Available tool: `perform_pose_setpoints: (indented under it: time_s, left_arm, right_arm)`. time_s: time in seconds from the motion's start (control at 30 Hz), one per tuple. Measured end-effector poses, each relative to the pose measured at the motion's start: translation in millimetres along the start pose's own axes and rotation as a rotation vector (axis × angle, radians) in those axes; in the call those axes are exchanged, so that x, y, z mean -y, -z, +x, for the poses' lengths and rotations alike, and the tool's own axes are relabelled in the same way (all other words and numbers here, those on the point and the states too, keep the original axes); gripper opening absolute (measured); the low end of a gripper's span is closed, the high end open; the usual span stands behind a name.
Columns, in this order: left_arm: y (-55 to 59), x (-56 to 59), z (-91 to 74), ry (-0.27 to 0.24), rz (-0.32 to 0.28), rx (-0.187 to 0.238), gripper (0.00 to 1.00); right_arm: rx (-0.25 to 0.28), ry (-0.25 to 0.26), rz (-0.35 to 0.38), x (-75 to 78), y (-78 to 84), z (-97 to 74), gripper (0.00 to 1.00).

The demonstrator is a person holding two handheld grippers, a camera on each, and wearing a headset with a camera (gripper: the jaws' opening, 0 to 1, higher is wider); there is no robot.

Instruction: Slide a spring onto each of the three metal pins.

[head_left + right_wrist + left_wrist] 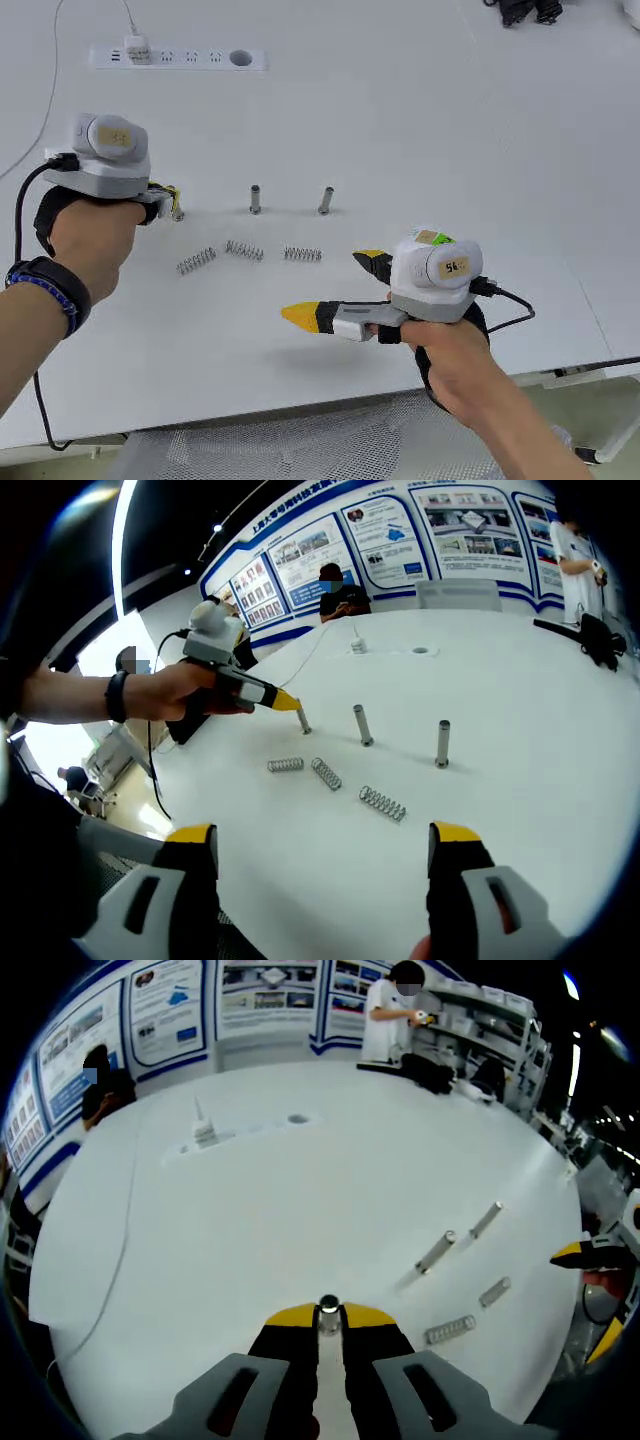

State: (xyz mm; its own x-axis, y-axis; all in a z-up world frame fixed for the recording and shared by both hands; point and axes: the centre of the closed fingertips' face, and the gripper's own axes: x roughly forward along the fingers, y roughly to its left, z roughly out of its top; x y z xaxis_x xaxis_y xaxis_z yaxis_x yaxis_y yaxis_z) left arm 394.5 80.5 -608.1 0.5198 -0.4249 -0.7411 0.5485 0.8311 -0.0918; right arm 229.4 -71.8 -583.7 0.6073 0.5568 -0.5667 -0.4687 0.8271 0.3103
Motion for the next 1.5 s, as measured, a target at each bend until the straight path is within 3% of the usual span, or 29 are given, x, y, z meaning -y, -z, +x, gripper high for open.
perform_pose_setpoints:
  time_s: [0.33, 0.6, 1.5]
  left_arm:
    - [3.8, 3.5, -2.8, -0.001, 0.016, 0.009, 0.08]
    - [-0.1, 3.7, -1.5, -0.007, 0.031, 0.029, 0.08]
    - [9.8, 6.0, -2.3, -0.007, 0.074, -0.005, 0.07]
  right_arm:
    - [0.000, 0.002, 0.005, 0.6, 0.9, -0.6, 0.88]
    - [0.003, 0.005, 0.008, 2.2, 0.5, -1.4, 0.88]
    - [0.003, 0.002, 0.016, 2.0, 1.5, -0.2, 0.88]
